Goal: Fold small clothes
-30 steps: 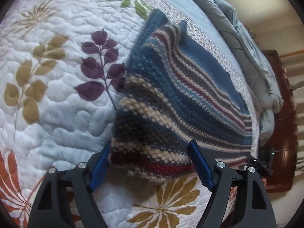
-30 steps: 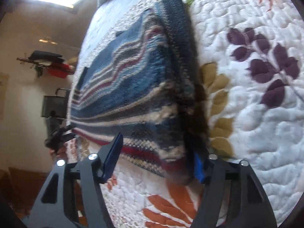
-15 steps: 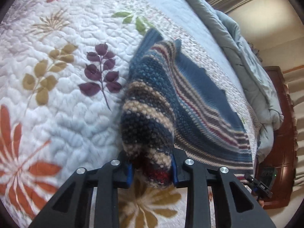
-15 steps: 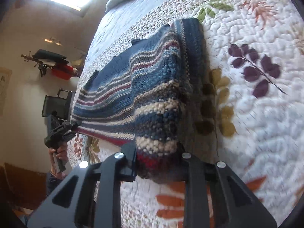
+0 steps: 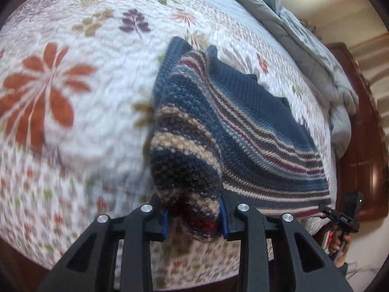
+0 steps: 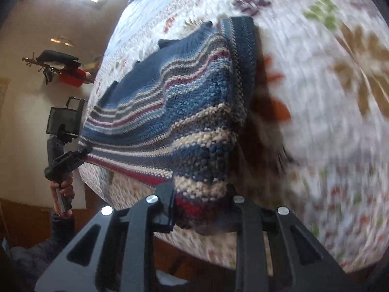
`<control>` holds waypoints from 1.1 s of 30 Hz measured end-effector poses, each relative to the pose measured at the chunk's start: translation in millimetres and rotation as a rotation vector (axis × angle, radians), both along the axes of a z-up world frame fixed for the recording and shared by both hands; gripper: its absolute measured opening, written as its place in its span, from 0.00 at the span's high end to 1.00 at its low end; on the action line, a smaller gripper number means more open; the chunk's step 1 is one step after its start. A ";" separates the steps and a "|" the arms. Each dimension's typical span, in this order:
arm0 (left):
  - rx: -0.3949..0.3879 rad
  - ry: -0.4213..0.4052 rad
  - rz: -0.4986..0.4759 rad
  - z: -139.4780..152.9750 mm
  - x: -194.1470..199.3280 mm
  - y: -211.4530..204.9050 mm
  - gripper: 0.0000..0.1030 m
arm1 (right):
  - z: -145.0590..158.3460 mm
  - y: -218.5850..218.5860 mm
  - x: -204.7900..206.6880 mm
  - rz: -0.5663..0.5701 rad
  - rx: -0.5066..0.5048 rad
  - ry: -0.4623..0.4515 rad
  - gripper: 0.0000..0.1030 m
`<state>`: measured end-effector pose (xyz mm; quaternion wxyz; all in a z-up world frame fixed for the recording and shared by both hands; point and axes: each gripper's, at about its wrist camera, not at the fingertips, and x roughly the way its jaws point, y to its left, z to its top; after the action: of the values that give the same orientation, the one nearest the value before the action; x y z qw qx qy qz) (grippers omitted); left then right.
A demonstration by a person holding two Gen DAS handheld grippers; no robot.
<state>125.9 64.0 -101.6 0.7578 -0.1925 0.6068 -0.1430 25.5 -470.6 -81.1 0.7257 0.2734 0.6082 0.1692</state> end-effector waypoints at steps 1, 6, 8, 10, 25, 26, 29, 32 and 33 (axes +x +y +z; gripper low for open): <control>0.010 0.001 -0.007 -3.5 -5.3 -1.9 0.69 | -4.4 -1.1 -7.9 -0.005 -0.006 0.007 0.77; 0.035 0.034 0.030 -44.0 -17.1 2.3 0.67 | -41.4 2.0 -18.0 -0.035 -0.046 0.045 0.76; 0.023 0.027 0.047 -53.4 -16.4 2.8 0.67 | -55.9 4.0 -16.7 -0.039 -0.061 0.048 0.76; 0.035 0.002 0.045 -54.4 -13.7 -0.3 0.66 | -61.9 3.7 -16.1 -0.060 -0.043 0.039 0.76; 0.342 -0.172 0.034 33.2 -11.3 11.8 0.28 | 21.1 -2.7 -15.1 0.001 -0.323 -0.135 0.41; 0.339 -0.186 0.029 39.9 -4.2 10.6 0.28 | 32.2 -4.3 -4.6 0.000 -0.299 -0.157 0.41; 0.350 -0.210 -0.004 51.7 28.3 -10.5 0.28 | 44.4 0.7 32.3 0.016 -0.316 -0.181 0.41; 0.373 -0.195 -0.084 44.5 66.7 -45.4 0.28 | 41.6 10.2 76.3 0.051 -0.297 -0.167 0.41; 0.379 -0.190 -0.102 39.1 74.2 -52.7 0.28 | 39.6 14.1 89.8 0.059 -0.302 -0.164 0.41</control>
<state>200.1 11.3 -62.5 0.8259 -0.0013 0.5577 -0.0823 115.3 -456.5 -41.5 0.8003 0.1287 0.5734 0.1191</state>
